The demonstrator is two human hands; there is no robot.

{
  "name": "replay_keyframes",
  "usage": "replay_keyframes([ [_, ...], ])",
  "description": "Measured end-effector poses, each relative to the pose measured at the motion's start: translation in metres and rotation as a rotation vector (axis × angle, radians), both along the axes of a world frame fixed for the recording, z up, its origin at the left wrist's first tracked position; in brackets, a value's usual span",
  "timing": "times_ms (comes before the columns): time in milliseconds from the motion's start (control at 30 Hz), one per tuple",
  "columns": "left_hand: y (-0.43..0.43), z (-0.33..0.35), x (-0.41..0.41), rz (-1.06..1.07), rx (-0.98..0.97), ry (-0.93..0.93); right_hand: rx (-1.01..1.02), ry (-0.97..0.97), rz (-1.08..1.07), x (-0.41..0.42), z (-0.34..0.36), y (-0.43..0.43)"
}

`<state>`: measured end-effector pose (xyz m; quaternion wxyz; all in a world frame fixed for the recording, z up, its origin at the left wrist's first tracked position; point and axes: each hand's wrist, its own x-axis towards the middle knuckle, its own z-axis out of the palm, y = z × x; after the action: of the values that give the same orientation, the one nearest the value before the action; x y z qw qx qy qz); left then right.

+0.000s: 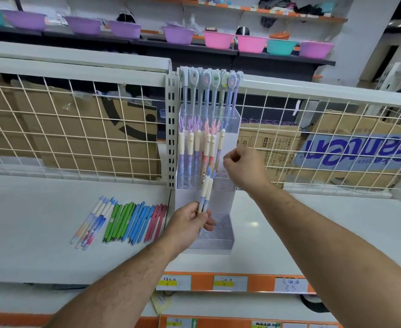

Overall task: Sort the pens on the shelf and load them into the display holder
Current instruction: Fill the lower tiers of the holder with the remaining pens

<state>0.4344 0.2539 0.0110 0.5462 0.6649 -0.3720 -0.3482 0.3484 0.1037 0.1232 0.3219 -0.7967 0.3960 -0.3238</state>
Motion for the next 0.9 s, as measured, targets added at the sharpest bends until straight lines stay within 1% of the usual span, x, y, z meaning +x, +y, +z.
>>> replay_keyframes([
  [67,-0.001,-0.001,0.001,0.002,-0.005,0.011,0.082,-0.051,0.049,-0.012,-0.008,0.008],
  [100,-0.001,-0.001,0.001,0.003,-0.008,0.016,0.142,-0.048,0.106,-0.018,-0.012,0.012],
  [167,-0.002,-0.002,0.002,0.003,-0.014,0.029,0.254,0.015,0.261,-0.029,-0.019,0.020],
  [233,-0.002,-0.003,0.002,-0.003,-0.017,0.032,0.290,0.099,0.386,-0.034,-0.025,0.027],
  [300,-0.002,-0.004,0.003,-0.011,-0.020,0.027,0.269,0.119,0.424,-0.032,-0.031,0.034],
  [400,-0.001,-0.003,0.002,-0.020,-0.025,0.027,0.239,0.077,0.373,-0.028,-0.035,0.039],
  [567,-0.001,-0.002,0.000,-0.026,-0.037,0.062,0.265,-0.012,0.338,-0.029,-0.026,0.037],
  [633,-0.001,-0.002,0.001,-0.017,-0.047,0.084,0.229,-0.063,0.299,-0.029,-0.015,0.034],
  [833,0.001,-0.001,0.001,-0.020,-0.045,0.063,0.104,-0.273,0.161,-0.026,0.028,0.012],
  [900,0.001,0.000,0.001,-0.020,-0.044,0.067,0.051,-0.309,0.113,-0.022,0.039,0.004],
])
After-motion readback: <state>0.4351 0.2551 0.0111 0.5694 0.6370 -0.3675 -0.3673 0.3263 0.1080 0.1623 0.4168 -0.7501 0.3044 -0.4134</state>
